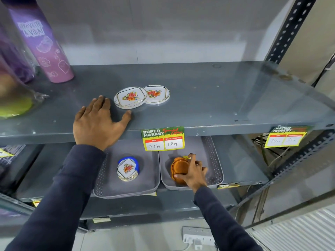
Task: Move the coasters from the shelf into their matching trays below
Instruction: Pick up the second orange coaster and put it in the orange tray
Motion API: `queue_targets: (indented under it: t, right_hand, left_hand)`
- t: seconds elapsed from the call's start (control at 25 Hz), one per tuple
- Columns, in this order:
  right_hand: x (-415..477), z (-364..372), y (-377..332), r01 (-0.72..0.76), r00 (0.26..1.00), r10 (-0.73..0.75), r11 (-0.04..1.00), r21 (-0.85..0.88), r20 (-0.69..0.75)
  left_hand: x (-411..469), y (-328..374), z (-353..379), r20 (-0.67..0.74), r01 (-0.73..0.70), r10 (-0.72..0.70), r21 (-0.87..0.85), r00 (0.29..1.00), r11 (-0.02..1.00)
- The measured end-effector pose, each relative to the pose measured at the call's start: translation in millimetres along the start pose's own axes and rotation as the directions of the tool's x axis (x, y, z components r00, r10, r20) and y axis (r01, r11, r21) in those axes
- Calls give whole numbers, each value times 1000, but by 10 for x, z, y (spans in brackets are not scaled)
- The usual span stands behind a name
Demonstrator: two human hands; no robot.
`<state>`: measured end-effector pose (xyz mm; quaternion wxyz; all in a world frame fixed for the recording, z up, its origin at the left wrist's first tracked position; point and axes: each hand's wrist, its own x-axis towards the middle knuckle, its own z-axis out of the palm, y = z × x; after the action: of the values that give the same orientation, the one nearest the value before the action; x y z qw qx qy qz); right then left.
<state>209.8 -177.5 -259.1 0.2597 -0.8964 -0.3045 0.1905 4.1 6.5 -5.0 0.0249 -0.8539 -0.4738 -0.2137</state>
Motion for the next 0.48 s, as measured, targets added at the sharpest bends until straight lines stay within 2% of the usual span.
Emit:
queue_targets:
  t: [0.32,0.4,0.48]
  right_hand:
    - [-18,-91,-63,55,997,-50,994,-93,55]
    - [-144,-209,-155,101,995,-100,992,-70,20]
    - [-365,-390,-278,199,976,-199,980,-8,-83]
  left_hand:
    - [4,-1,-25,15,4,-4,2,1000,1000]
    - [0,2,-31,22,3,-3,3,1000,1000]
    - [0,6,-26,30,4,-4,8,1000,1000]
